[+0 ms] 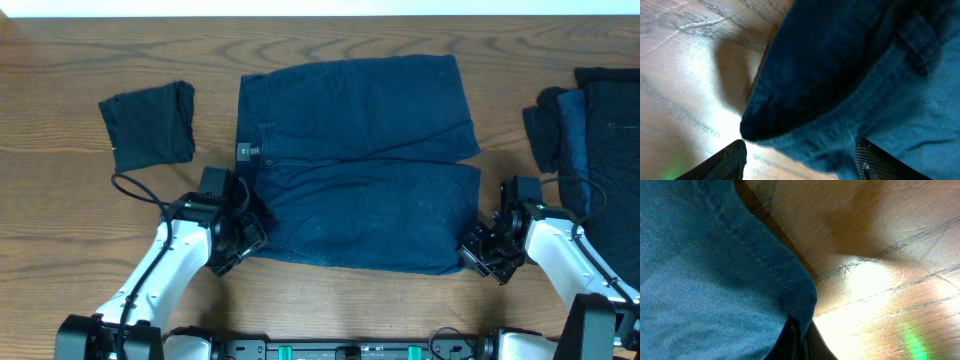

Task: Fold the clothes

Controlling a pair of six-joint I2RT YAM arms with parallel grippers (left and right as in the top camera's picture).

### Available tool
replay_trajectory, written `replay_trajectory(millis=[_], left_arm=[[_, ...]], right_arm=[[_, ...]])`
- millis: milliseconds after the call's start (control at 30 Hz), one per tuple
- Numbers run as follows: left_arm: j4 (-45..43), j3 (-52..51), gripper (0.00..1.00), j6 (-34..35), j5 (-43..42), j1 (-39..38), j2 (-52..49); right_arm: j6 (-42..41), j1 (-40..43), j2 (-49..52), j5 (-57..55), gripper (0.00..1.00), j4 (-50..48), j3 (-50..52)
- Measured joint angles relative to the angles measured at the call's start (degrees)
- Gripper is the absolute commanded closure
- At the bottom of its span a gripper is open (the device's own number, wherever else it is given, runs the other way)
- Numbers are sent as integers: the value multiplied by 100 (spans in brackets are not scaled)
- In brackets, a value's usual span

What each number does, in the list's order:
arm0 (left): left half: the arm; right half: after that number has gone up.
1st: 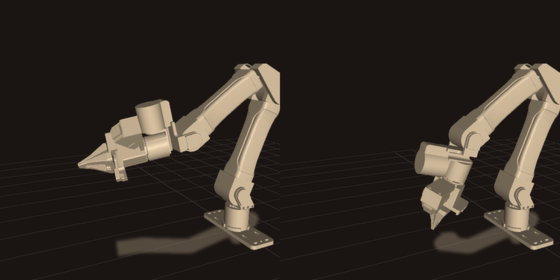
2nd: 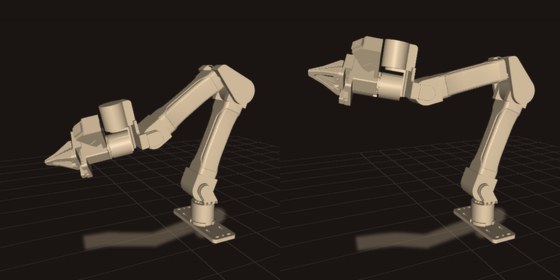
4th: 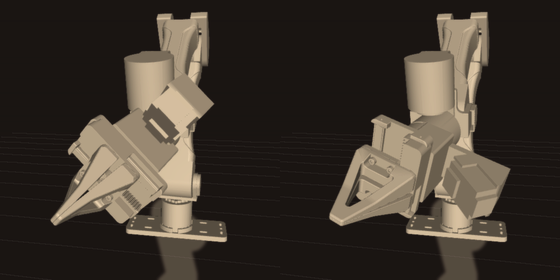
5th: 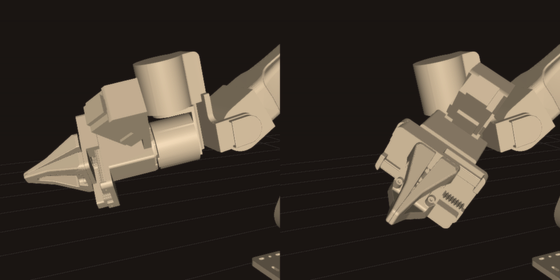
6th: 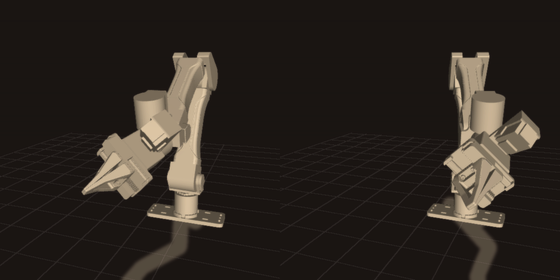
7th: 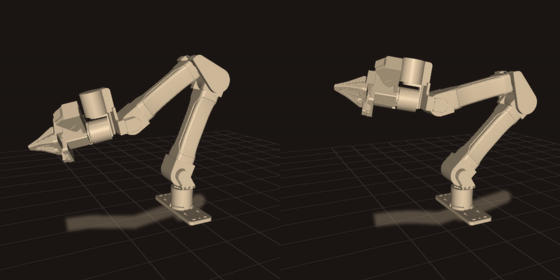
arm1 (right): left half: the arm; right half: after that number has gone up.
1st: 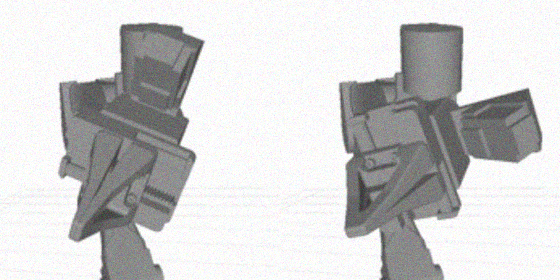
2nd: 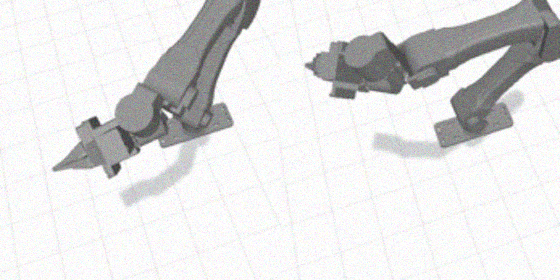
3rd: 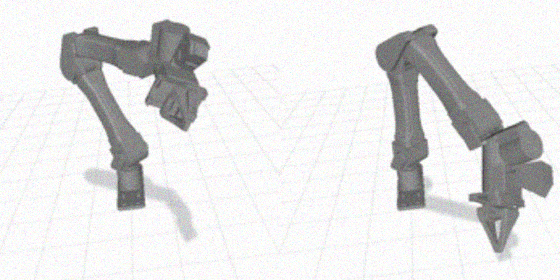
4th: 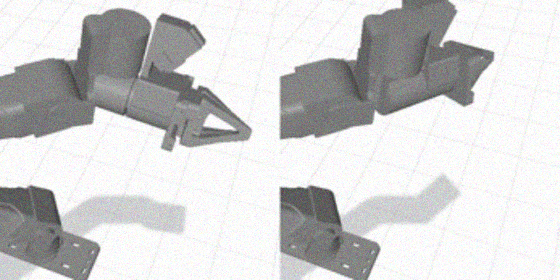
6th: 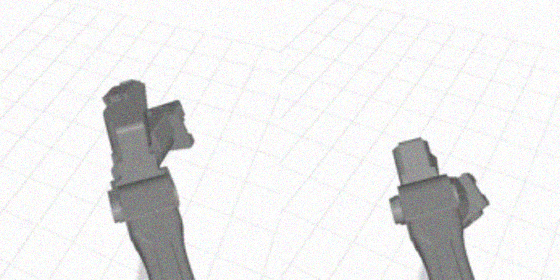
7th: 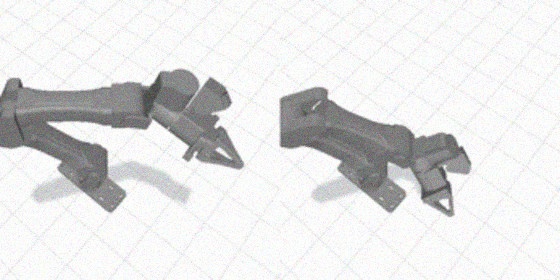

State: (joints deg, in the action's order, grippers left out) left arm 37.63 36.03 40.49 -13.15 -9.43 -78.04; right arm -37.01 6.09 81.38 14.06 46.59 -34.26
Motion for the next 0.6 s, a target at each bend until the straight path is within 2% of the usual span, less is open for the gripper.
replay_trajectory(millis=[300,333,400,467,600], left_arm=[[-616,-348,31,26,-2,0,55],[-651,-376,36,31,0,0,83],[-732,-437,53,63,15,0,131],[-807,-490,64,59,48,4,140],[-826,-520,66,-2,61,7,140]], right_arm=[[46,0,0,0,99,-31,0],[63,0,0,0,99,-33,0],[85,0,0,-11,99,-35,0],[109,0,0,-44,99,-39,0],[175,0,0,-63,99,-44,0]])
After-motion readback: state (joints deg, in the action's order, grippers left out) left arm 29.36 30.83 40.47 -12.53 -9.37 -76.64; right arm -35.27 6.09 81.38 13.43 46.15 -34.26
